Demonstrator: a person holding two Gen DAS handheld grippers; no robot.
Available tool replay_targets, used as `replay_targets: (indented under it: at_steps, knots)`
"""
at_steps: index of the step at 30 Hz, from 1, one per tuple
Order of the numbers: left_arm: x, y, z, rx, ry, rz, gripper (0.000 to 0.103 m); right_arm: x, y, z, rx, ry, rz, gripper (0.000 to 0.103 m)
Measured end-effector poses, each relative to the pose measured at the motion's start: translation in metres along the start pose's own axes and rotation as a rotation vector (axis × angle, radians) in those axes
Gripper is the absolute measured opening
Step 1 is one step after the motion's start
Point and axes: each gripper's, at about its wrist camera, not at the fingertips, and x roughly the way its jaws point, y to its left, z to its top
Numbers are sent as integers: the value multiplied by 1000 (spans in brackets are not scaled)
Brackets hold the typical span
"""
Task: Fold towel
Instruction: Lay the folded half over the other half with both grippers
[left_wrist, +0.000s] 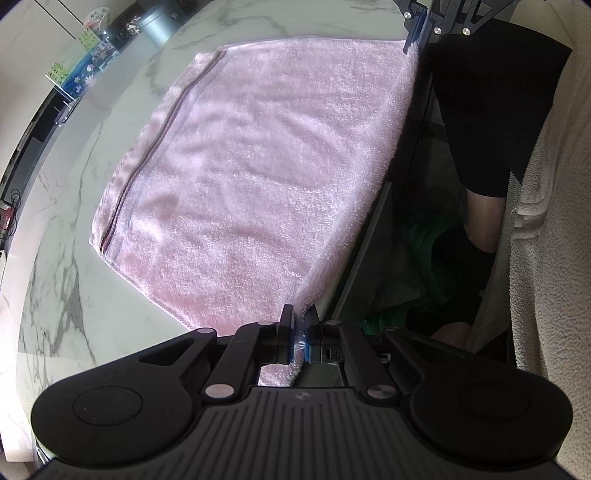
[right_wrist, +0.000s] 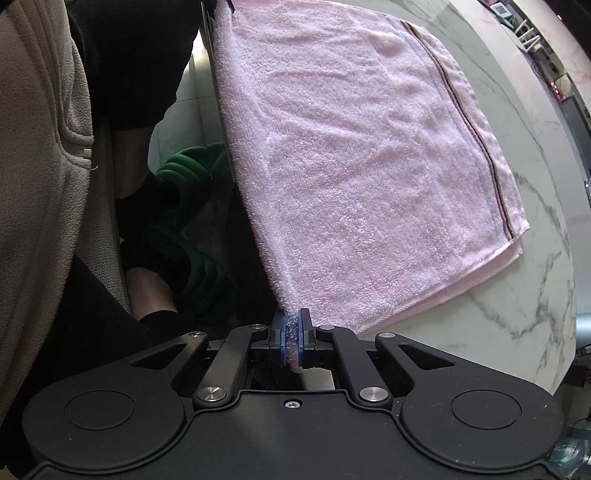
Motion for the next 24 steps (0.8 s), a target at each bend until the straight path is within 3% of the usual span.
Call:
replay_targets:
  at_steps: [14, 24]
  knots:
    - [-35, 62, 29, 18, -27, 46, 4, -49, -56, 14, -8, -45, -43, 3]
    - [-33, 122, 69, 88, -24, 132, 4, -72, -130, 37, -24, -37, -86, 3]
